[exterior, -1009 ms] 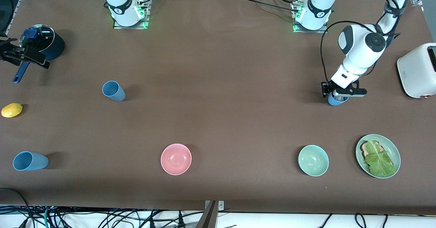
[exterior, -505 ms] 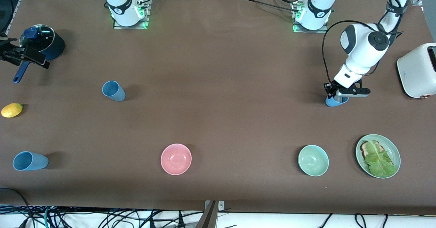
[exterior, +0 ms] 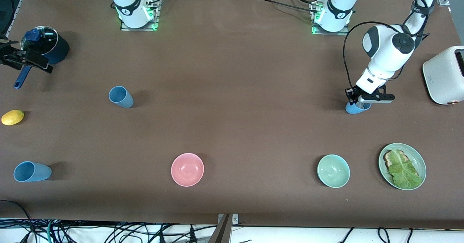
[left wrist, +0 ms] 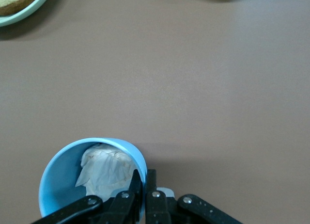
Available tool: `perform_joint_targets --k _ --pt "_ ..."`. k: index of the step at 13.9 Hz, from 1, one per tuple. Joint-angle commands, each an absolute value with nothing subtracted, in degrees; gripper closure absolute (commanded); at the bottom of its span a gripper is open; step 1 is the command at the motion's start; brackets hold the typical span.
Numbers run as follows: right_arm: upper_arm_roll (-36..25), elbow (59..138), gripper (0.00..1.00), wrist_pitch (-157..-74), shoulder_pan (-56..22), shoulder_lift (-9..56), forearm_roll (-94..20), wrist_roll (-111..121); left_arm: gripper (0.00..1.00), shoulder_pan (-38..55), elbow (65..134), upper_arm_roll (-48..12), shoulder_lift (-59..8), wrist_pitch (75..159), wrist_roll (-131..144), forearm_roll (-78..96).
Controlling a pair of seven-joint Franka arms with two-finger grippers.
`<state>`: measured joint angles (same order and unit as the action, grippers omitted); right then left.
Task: Stack blue cups with both arms
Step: 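Close the left gripper on the rim of the blue cup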
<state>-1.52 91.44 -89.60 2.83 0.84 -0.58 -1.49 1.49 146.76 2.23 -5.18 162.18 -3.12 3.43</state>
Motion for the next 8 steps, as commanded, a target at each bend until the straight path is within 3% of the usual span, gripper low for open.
perform_joint_targets --k 1,8 --pt "-1.5 91.2 0.00 -89.6 3.0 0.4 -1.4 -1.6 1.00 1.4 147.5 1.9 -5.3 162.3 -3.9 3.1" --pt "-1.5 91.2 0.00 -89.6 3.0 0.4 -1.4 -1.6 1.00 1.4 147.4 1.9 -4.3 162.1 -3.9 3.1"
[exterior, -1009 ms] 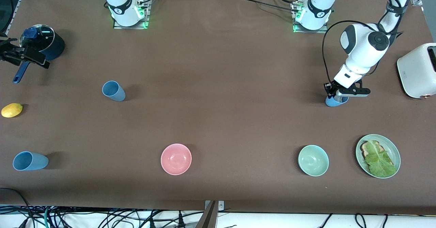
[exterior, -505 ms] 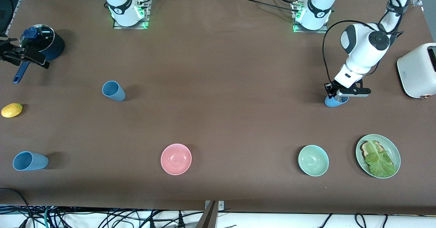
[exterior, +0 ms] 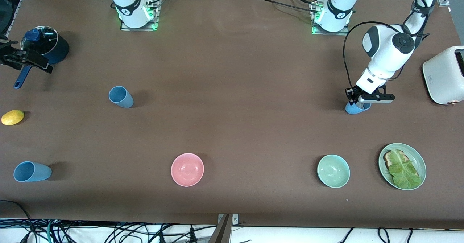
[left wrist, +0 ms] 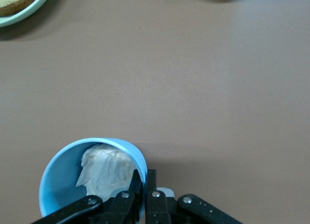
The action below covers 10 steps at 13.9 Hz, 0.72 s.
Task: Stack blue cups with both arms
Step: 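Lift the blue cup off the table with the left gripper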
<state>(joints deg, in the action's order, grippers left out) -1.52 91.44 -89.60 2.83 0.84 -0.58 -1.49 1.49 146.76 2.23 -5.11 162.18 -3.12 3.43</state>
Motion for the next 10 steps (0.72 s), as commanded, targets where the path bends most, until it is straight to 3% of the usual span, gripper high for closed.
perform_joint_targets --k 1,10 --pt "-1.5 91.2 0.00 -89.6 3.0 0.4 -1.4 -1.6 1.00 1.4 147.4 1.9 -4.2 162.1 -3.9 3.1" --pt "-1.5 91.2 0.00 -89.5 3.0 0.4 -1.4 -1.6 1.00 1.3 147.1 2.0 -1.4 158.7 -3.9 3.1"
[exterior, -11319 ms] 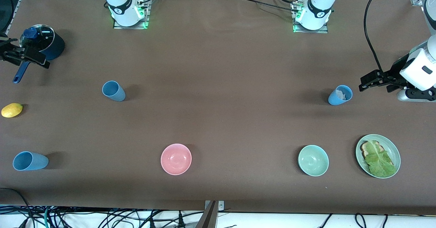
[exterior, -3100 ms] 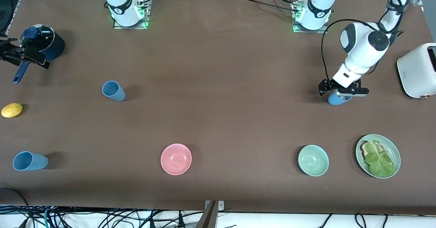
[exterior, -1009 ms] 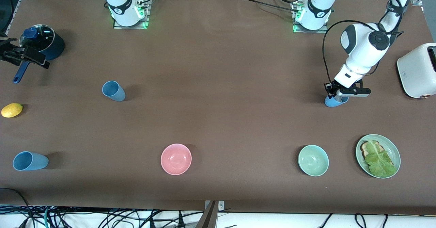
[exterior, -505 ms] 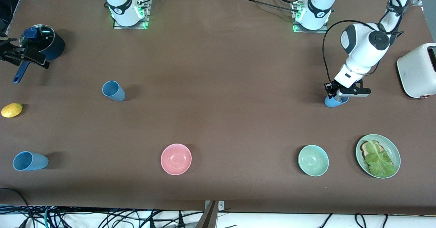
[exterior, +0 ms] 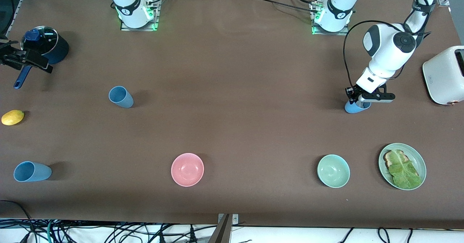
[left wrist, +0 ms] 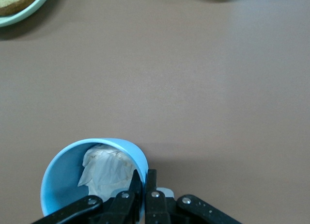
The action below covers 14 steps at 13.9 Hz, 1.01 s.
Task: Stack blue cups with both arms
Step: 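Lift the blue cup off the table with the left gripper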
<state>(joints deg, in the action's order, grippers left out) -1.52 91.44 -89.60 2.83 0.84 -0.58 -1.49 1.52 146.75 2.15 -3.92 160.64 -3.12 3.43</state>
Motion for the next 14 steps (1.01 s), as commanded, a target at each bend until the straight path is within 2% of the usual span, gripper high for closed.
perform_joint_targets --k 1,6,11,14 --pt "-1.5 91.2 0.00 -89.5 3.0 0.4 -1.4 -1.6 1.00 1.3 147.0 2.0 -1.0 157.6 -3.9 3.1" --pt "-1.5 91.2 0.00 -89.5 3.0 0.4 -1.4 -1.6 1.00 1.9 146.7 1.8 0.3 156.6 -2.9 3.2" --pt "-1.4 91.2 0.00 -89.6 3.0 0.4 -1.4 -1.6 1.00 2.3 144.2 1.5 1.7 152.2 -2.5 3.3" --pt "-1.5 91.2 0.00 -89.5 3.0 0.4 -1.4 -1.6 1.00 2.3 137.2 0.6 1.7 140.3 -1.9 3.3"
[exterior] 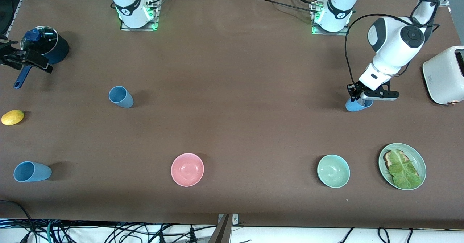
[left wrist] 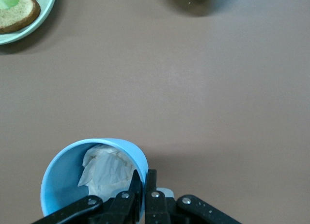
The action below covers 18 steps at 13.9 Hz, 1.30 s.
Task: Stack blue cups with both arms
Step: 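Lift the blue cup off the table with the left gripper, then carry the blue cup toward the table middle with the left gripper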
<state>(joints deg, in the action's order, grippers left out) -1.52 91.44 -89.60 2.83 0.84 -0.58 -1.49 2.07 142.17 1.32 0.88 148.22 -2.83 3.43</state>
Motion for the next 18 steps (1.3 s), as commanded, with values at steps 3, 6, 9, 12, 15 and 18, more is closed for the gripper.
perform_joint_targets --k 3,6,9,12,15,18 --pt "-1.5 91.2 0.00 -89.5 3.0 0.4 -1.4 -1.6 1.00 2.0 135.4 -5.0 1.7 137.5 6.2 3.3" --pt "-1.5 91.2 0.00 -89.5 3.0 0.4 -1.4 -1.6 1.00 1.6 135.2 -12.3 1.7 137.5 16.7 3.3" --pt "-1.5 91.2 0.00 -89.5 3.0 0.4 -1.4 -1.6 1.00 1.5 133.9 -19.3 1.7 137.2 30.1 3.0" --pt "-1.4 91.2 0.00 -89.5 3.0 0.4 -1.4 -1.6 1.00 1.6 133.0 -26.0 1.4 137.2 41.7 2.5" --pt "-1.5 91.2 0.00 -89.5 3.0 0.4 -1.4 -1.6 1.00 1.8 131.3 -30.7 0.4 137.3 50.9 1.2" --pt "-1.4 91.2 0.00 -90.0 3.0 0.4 -2.2 -1.7 1.00 1.9 128.2 -35.3 -2.4 137.1 63.1 -4.1"
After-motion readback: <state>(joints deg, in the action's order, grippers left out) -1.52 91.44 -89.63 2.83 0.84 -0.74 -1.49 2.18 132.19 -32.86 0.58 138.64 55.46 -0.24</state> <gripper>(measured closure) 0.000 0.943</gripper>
